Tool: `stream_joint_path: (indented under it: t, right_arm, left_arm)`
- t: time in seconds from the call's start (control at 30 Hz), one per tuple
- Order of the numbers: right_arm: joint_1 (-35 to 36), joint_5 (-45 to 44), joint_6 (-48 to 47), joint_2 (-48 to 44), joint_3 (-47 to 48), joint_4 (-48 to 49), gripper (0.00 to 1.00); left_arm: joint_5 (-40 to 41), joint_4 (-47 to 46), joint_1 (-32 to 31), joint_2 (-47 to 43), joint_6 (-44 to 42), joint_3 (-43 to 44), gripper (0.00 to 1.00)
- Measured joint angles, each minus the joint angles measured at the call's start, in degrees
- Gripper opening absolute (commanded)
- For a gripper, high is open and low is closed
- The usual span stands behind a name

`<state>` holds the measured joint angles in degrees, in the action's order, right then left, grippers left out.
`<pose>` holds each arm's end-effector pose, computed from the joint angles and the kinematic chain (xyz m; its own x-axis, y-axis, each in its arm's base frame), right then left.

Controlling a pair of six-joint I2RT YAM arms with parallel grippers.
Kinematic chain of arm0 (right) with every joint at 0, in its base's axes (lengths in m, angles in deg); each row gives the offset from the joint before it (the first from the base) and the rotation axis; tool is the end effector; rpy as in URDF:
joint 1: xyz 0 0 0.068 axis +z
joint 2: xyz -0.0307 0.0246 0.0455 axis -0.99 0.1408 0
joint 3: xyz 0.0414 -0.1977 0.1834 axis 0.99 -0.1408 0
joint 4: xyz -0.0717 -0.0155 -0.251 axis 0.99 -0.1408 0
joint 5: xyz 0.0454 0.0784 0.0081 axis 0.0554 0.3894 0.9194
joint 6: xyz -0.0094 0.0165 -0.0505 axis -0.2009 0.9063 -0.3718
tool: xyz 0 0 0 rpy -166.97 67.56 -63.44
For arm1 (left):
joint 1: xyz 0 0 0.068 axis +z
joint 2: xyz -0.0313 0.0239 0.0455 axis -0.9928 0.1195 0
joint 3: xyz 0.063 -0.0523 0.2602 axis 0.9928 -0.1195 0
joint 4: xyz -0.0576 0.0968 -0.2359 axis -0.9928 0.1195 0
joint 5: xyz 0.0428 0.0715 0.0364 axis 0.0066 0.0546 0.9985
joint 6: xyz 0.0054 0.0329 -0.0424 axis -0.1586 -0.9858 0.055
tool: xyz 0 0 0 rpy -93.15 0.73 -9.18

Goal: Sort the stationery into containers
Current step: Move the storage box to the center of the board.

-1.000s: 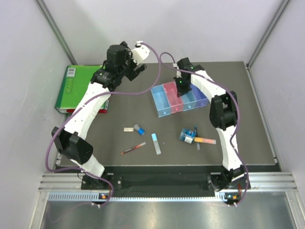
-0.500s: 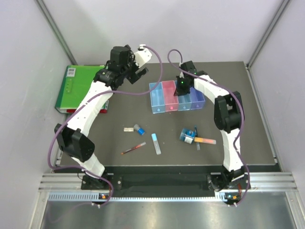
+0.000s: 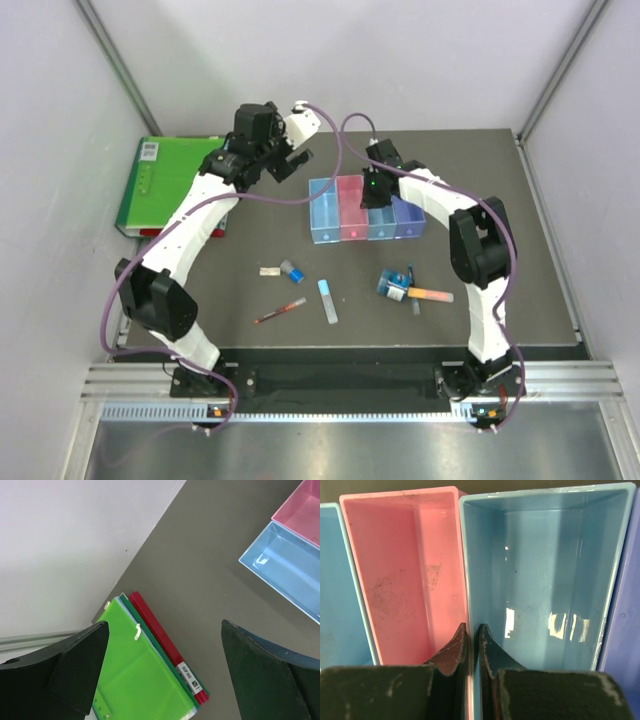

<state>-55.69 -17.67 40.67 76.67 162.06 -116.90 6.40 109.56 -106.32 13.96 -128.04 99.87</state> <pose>0.4179 0.2067 0.2056 -0.8589 0.0898 -0.5042 -0.0665 0.9566 0.2837 0.3495 -0.1470 0.3995 -0.1132 0.7298 -0.6743 0.5200 0.6218 0.5857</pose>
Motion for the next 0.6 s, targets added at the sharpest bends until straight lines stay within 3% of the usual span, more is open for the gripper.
stream_joint_path:
  t: [0.6]
  right_arm:
    - [6.56, -11.63, 4.61, -1.79, -1.97, -1.40, 0.00]
  left_arm:
    - [-0.90, -4.04, 0.07, -5.46, 0.00, -6.71, 0.99]
